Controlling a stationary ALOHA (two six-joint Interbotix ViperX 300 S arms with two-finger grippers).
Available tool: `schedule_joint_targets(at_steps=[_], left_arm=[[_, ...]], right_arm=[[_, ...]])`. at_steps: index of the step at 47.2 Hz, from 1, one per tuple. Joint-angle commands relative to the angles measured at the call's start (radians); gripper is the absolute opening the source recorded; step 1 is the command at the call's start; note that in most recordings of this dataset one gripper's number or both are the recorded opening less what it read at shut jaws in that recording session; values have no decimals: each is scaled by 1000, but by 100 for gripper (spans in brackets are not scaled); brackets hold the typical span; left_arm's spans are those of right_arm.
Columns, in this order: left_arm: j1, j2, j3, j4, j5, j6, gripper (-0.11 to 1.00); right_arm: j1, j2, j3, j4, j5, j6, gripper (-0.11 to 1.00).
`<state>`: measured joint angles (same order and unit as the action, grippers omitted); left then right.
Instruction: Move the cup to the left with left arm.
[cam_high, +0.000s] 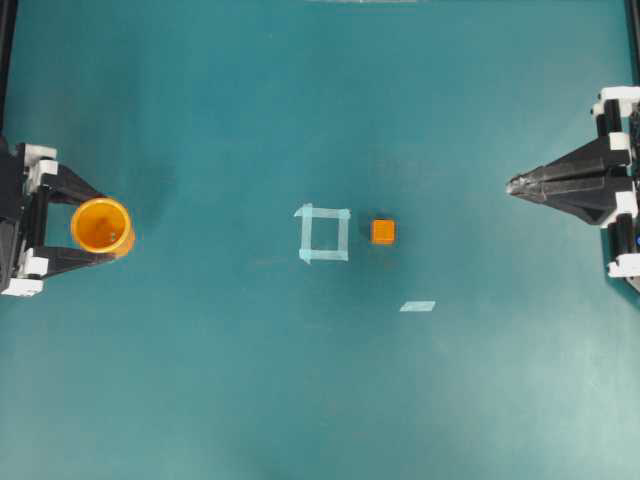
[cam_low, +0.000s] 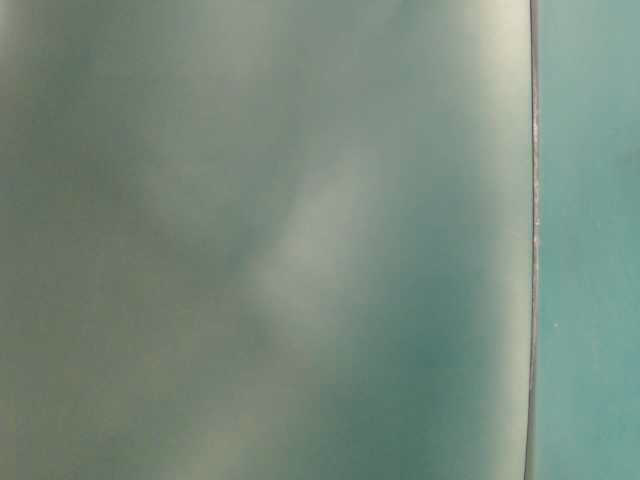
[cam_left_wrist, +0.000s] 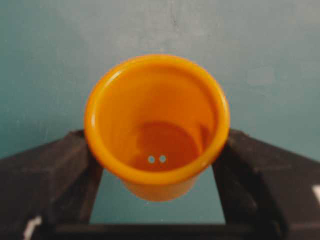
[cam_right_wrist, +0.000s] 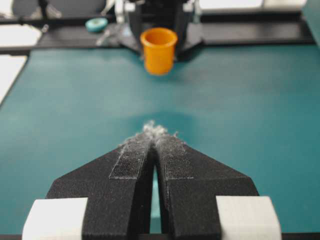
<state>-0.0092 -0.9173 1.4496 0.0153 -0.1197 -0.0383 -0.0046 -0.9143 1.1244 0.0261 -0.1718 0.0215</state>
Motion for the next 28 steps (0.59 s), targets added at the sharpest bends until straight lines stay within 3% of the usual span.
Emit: schedule_joint_targets(at_steps=[1, 28], left_arm=[[-3, 9, -11, -2, -5, 0, 65], [-3, 20, -9, 0, -6, 8, 65]], right_arm=[[-2, 5, -32, 3, -5, 2, 0], [-2, 5, -32, 3, 6, 3, 0]])
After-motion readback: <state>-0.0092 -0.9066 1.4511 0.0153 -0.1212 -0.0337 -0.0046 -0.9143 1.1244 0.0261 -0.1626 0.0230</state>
